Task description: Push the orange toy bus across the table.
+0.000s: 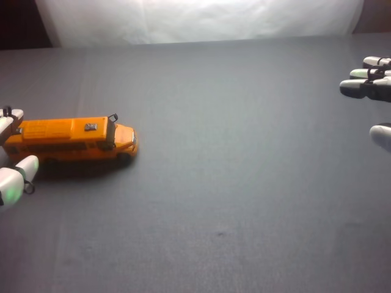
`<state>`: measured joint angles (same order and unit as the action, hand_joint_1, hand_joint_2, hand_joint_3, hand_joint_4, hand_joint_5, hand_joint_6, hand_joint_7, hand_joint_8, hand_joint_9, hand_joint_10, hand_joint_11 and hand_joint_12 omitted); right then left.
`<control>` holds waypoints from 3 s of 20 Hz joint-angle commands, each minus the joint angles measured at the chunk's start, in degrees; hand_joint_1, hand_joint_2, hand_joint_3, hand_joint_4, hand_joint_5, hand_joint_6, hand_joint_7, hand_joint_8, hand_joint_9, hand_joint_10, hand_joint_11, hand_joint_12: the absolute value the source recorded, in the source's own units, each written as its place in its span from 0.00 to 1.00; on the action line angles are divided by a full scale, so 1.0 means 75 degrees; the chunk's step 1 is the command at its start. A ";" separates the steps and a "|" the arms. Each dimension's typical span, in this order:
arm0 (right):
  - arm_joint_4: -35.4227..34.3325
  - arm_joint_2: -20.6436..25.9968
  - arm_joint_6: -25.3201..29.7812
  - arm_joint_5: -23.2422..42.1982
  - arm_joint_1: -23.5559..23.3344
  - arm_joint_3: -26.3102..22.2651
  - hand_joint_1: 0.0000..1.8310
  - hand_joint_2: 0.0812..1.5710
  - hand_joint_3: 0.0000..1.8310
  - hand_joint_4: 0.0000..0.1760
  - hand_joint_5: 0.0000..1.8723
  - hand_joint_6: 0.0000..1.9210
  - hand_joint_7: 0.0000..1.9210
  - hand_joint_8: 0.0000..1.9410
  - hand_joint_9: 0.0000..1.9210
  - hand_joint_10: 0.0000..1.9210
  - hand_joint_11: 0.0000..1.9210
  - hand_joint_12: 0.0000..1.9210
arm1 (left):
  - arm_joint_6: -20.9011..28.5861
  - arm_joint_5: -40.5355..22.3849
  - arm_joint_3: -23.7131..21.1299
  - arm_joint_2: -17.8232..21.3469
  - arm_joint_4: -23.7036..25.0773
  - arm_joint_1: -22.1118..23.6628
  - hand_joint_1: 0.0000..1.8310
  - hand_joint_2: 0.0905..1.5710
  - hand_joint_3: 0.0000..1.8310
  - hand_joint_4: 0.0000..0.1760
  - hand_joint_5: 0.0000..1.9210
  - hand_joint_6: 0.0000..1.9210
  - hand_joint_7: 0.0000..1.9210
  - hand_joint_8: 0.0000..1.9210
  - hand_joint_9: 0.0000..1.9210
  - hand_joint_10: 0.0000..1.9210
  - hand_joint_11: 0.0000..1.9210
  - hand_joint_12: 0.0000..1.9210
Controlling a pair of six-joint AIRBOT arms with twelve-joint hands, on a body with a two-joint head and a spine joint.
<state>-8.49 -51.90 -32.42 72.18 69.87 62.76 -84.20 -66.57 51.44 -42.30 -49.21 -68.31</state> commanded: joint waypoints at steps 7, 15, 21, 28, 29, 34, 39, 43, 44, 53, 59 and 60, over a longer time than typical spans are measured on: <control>-0.0050 -0.0069 0.0123 0.0808 -0.0098 0.0030 0.24 0.90 0.00 0.00 0.28 0.00 0.20 0.00 0.11 0.00 0.00 0.30 | -0.0406 -0.0696 0.0179 -0.0114 -0.0805 -0.0017 0.00 0.91 0.00 0.07 0.09 0.00 0.15 0.00 0.12 0.00 0.03 0.07; -0.0049 -0.0076 0.0132 0.0778 -0.0087 0.0030 0.21 0.91 0.00 0.00 0.28 0.00 0.19 0.00 0.09 0.01 0.00 0.21 | -0.0382 -0.0954 0.0160 -0.0108 -0.1135 -0.0095 0.00 0.84 0.00 0.10 0.11 0.00 0.13 0.00 0.10 0.00 0.04 0.06; -0.0029 -0.0098 0.0135 0.0755 -0.0083 0.0035 0.23 0.90 0.00 0.00 0.28 0.00 0.19 0.00 0.09 0.00 0.00 0.23 | -0.0314 -0.1047 0.0170 -0.0111 -0.1261 -0.0121 0.00 0.84 0.00 0.19 0.10 0.00 0.11 0.00 0.10 0.00 0.02 0.04; -0.0011 -0.0122 0.0135 0.0717 -0.0080 0.0053 0.21 0.90 0.00 0.00 0.29 0.00 0.21 0.00 0.10 0.00 0.00 0.26 | 0.0217 -0.1643 0.0030 -0.0048 -0.0963 -0.0181 0.00 0.81 0.00 0.13 0.09 0.00 0.12 0.00 0.08 0.00 0.01 0.03; -0.0011 -0.0124 0.0135 0.0708 -0.0079 0.0054 0.21 0.90 0.00 0.00 0.30 0.00 0.21 0.00 0.10 0.00 0.00 0.25 | 0.0218 -0.1754 -0.0015 -0.0016 -0.0960 -0.0187 0.00 0.80 0.00 0.35 0.10 0.00 0.11 0.00 0.07 0.00 0.00 0.01; -0.0011 -0.0153 0.0135 0.0684 -0.0073 0.0070 0.18 0.91 0.00 0.02 0.29 0.00 0.21 0.00 0.10 0.00 0.00 0.22 | 0.0218 -0.1607 0.0033 -0.0001 -0.1108 -0.0315 0.00 0.84 0.00 0.00 0.12 0.00 0.13 0.00 0.10 0.01 0.04 0.02; -0.0008 -0.0153 0.0158 0.0657 -0.0073 0.0074 0.20 0.91 0.00 0.00 0.30 0.00 0.22 0.00 0.10 0.00 0.00 0.21 | 0.0218 -0.1293 0.0184 -0.0104 -0.1403 -0.0435 0.00 0.83 0.00 0.08 0.11 0.00 0.13 0.00 0.11 0.00 0.06 0.03; 0.0001 -0.0153 0.0183 0.0657 -0.0073 0.0073 0.21 0.90 0.00 0.00 0.31 0.00 0.22 0.00 0.10 0.00 0.00 0.24 | 0.0216 -0.1078 0.0251 -0.0150 -0.1502 -0.0523 0.00 0.87 0.01 0.03 0.12 0.00 0.13 0.00 0.13 0.01 0.07 0.03; 0.0001 -0.0153 0.0190 0.0657 -0.0073 0.0073 0.21 0.91 0.00 0.00 0.31 0.00 0.22 0.00 0.10 0.00 0.00 0.24 | 0.0215 -0.0976 0.0293 -0.0201 -0.1499 -0.0527 0.00 0.88 0.01 0.00 0.12 0.00 0.13 0.00 0.13 0.01 0.07 0.03; -0.0001 -0.0160 0.0219 0.0657 -0.0050 0.0069 0.24 0.91 0.00 0.00 0.31 0.00 0.22 0.00 0.11 0.00 0.00 0.25 | 0.0217 -0.0795 0.0342 -0.0344 -0.1248 -0.0509 0.00 0.88 0.00 0.00 0.12 0.00 0.16 0.00 0.17 0.00 0.10 0.03; -0.0003 -0.0162 0.0226 0.0657 -0.0046 0.0069 0.24 0.91 0.00 0.00 0.31 0.00 0.22 0.00 0.12 0.00 0.00 0.28 | 0.0220 -0.0957 0.0212 -0.0349 -0.0820 -0.0403 0.00 0.89 0.00 0.00 0.14 0.00 0.18 0.01 0.17 0.00 0.10 0.02; -0.0003 -0.0163 0.0230 0.0657 -0.0046 0.0069 0.23 0.91 0.00 0.00 0.31 0.00 0.22 0.00 0.12 0.00 0.00 0.26 | 0.0223 -0.1009 0.0176 -0.0347 -0.0729 -0.0380 0.00 0.89 0.00 0.00 0.13 0.00 0.17 0.00 0.17 0.00 0.10 0.02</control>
<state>-7.70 -53.01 -31.27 70.02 69.84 63.07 -82.43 -67.72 52.64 -44.99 -56.66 -71.66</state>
